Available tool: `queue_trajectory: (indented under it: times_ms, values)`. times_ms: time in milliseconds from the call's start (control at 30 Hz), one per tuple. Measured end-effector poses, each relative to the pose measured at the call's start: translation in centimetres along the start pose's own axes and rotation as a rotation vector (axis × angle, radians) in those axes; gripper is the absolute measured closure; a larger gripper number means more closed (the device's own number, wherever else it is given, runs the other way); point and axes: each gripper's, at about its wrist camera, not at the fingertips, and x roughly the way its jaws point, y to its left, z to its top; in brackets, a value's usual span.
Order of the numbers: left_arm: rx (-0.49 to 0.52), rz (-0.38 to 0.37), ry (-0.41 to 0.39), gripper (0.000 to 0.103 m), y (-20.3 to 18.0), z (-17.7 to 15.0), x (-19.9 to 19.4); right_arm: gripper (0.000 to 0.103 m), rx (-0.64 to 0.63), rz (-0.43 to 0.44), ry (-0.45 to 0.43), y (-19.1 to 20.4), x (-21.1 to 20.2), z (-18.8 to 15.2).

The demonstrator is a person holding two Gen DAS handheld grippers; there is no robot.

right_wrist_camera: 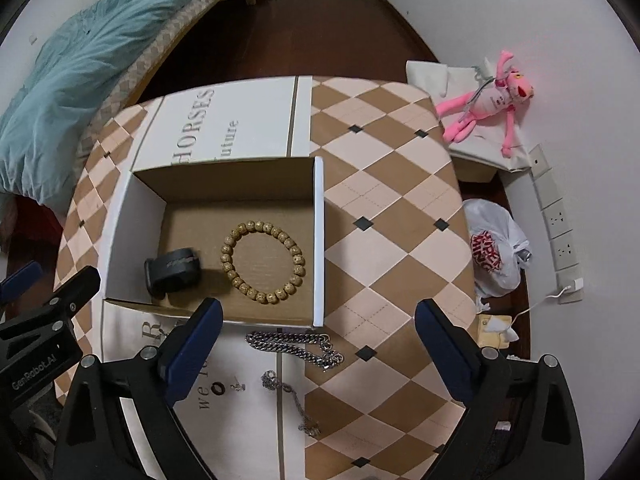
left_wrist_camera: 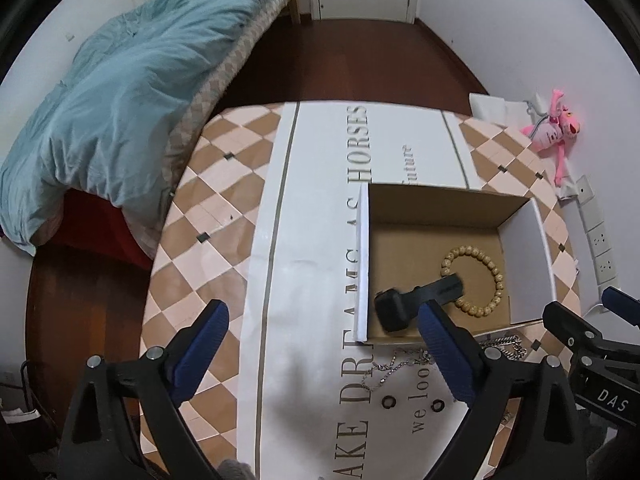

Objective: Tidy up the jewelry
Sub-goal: 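Lift both grippers away from the box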

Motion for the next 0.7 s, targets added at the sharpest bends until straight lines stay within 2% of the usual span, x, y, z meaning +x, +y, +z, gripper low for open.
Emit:
queue_trajectory:
  times_ms: [300,533,700]
  values:
    - [-0.001,-0.027,-0.111,0.007,-0.2,-0.9,-5.9,0.005,0.001,-0.038,-0.129,-0.2,-5.6,-1.5]
    - [-0.012,-0.07,-0.174,0.007,-0.3,-2.1,-10.2,0.005,0.031,-0.011,-0.218,-0.9,-10.6,-3.2]
    - [-0.035,-0.039,-0.194,0.007,0.0,-3.0,-11.9,0.005,0.051,0.027,-0.255,-1.3,-13.1,-4.7]
